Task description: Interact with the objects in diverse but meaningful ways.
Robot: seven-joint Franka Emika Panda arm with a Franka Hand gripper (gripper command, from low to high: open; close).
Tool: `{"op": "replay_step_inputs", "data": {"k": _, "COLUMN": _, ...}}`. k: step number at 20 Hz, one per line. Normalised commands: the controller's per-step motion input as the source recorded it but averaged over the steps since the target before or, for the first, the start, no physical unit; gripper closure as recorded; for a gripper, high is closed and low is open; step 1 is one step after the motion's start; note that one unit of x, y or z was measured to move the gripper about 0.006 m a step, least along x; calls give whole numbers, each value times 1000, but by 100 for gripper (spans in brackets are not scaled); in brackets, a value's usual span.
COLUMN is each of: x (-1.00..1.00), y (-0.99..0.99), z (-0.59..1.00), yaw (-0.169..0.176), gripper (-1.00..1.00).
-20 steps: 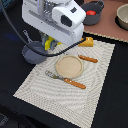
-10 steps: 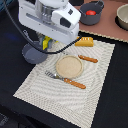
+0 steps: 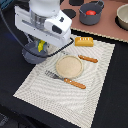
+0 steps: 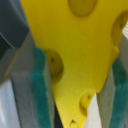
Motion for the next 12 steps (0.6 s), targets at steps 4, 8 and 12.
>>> {"op": "replay_step_inputs", "data": {"k": 4, "x": -899, "y": -173, "z": -121, "yaw": 1, "gripper": 100}}
{"op": "replay_step_inputs", "data": {"k": 8, "x": -619, "y": -234, "z": -30, "yaw": 0, "gripper": 100}}
{"op": "replay_step_inputs", "data": {"k": 12, "x": -159, "y": -120, "z": 251, "yaw": 5, "gripper": 100}}
